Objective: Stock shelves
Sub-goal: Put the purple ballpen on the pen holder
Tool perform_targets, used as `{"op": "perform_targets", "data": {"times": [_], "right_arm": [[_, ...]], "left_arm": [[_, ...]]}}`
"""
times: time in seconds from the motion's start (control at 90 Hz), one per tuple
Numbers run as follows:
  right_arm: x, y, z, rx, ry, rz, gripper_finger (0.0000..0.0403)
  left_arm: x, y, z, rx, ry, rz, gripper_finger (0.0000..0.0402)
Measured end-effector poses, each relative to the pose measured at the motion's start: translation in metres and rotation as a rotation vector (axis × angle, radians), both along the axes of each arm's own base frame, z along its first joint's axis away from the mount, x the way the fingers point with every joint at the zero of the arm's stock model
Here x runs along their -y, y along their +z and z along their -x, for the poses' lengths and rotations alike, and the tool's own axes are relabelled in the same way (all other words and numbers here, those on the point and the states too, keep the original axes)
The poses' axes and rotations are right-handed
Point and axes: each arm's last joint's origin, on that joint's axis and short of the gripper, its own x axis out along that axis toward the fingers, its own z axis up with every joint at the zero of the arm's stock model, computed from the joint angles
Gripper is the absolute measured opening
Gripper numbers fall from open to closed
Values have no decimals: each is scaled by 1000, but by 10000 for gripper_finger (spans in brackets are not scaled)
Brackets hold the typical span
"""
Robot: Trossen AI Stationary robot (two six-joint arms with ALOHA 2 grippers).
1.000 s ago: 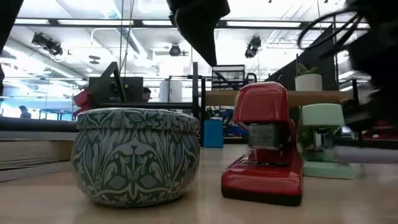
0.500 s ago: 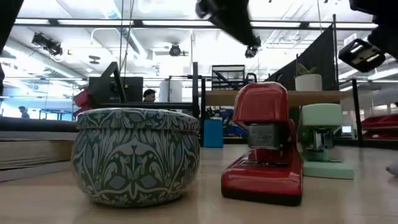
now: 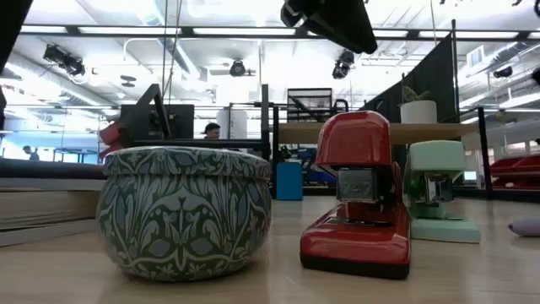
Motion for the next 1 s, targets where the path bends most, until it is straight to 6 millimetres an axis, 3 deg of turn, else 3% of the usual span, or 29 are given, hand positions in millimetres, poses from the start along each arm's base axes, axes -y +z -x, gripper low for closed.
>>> {"op": "perform_targets", "data": {"times": [0.267,0.444,0.756,0.878,1.0], "right_arm": [[-9,-39,19,48,-93,102,182],[-22,-75,18,79,-113,151,218],[-32,-133,15,120,-231,185,201],[-32,-138,15,113,-262,157,176],[-31,-141,16,124,-275,163,120]], "left_arm": [[2,5,-4,72,0,54,85],[2,5,-4,78,2,58,85],[2,7,-6,101,3,66,85],[2,7,-6,106,4,68,85],[2,8,-7,117,2,68,85]]}}
